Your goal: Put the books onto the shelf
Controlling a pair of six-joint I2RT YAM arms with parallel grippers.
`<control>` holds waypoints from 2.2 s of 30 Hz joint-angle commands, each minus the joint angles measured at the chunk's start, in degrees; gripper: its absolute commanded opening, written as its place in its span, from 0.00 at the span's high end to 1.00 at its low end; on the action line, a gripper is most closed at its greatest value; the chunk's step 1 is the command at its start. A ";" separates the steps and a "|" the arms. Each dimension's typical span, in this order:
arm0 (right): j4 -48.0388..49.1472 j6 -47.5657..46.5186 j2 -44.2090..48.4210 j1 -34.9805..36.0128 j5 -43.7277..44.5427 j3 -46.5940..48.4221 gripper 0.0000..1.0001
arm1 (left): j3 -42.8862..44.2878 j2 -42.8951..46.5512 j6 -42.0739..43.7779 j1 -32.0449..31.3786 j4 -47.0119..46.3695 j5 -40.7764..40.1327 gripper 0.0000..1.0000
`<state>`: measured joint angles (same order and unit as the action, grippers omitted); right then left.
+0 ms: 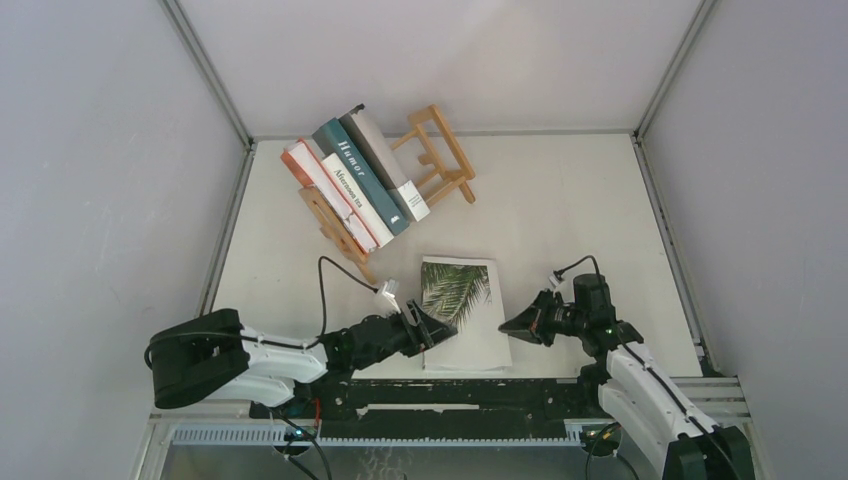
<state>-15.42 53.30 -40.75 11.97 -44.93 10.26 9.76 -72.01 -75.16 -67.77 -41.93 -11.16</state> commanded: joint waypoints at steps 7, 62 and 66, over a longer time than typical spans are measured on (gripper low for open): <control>0.53 -1.08 0.22 -0.95 -1.05 -0.64 1.00 | 3.59 1.68 -0.62 -2.37 -4.37 -0.02 0.46; -17.41 -12.74 8.23 -11.34 -2.73 4.58 0.50 | 32.85 8.33 4.63 -11.89 47.57 -20.24 0.83; -18.71 -13.09 7.94 -11.46 -2.28 6.55 0.50 | 37.04 9.14 6.10 -12.22 52.48 -23.23 0.83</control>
<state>-33.43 41.45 -32.99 0.84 -47.07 12.75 39.94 -65.60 -71.70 -79.48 7.20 -28.88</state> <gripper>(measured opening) 0.499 0.400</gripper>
